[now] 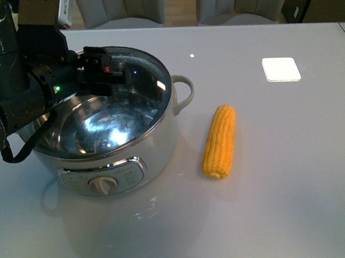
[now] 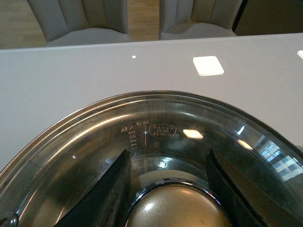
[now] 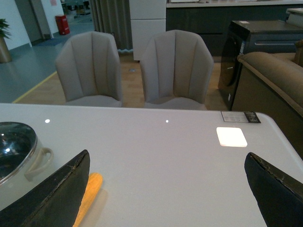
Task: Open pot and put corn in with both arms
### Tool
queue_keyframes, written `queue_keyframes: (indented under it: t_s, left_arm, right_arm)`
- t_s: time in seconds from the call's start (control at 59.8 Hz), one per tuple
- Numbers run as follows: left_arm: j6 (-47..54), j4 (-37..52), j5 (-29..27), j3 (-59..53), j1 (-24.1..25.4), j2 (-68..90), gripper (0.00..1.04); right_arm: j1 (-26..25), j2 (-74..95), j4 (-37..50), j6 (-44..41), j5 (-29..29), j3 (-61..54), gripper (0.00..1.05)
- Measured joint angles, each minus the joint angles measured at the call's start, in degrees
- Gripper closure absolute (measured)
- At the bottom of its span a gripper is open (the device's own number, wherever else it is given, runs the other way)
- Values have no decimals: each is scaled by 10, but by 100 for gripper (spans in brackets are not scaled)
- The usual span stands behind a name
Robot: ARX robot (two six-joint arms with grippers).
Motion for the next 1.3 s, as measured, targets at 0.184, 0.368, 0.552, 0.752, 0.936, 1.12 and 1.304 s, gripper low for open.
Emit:
queue_keyframes:
  t_s: [0.184, 0.368, 0.552, 0.752, 0.936, 1.12, 1.304]
  left_arm:
    - [0, -1, -5, 0, -2, 0, 63]
    - [0, -13, -12, 1, -4, -7, 63]
    - [3, -32, -15, 2, -3, -23, 63]
    - [9, -51, -15, 1, 3, -56, 63]
    - [14, -62, -12, -2, 12, -101, 63]
    - [18, -73, -5, -12, 31, -144, 63]
    - [30, -74, 7, -40, 70, -179, 63]
  right_arm:
    - [0, 0, 0, 0, 0, 0, 9]
    - [0, 0, 0, 0, 0, 0, 9]
    - [0, 0, 0, 0, 0, 0, 9]
    - [0, 0, 0, 0, 0, 0, 9]
    - [0, 0, 0, 0, 0, 0, 9]
    - [0, 0, 0, 0, 0, 0, 9]
    - [0, 0, 0, 0, 0, 0, 9]
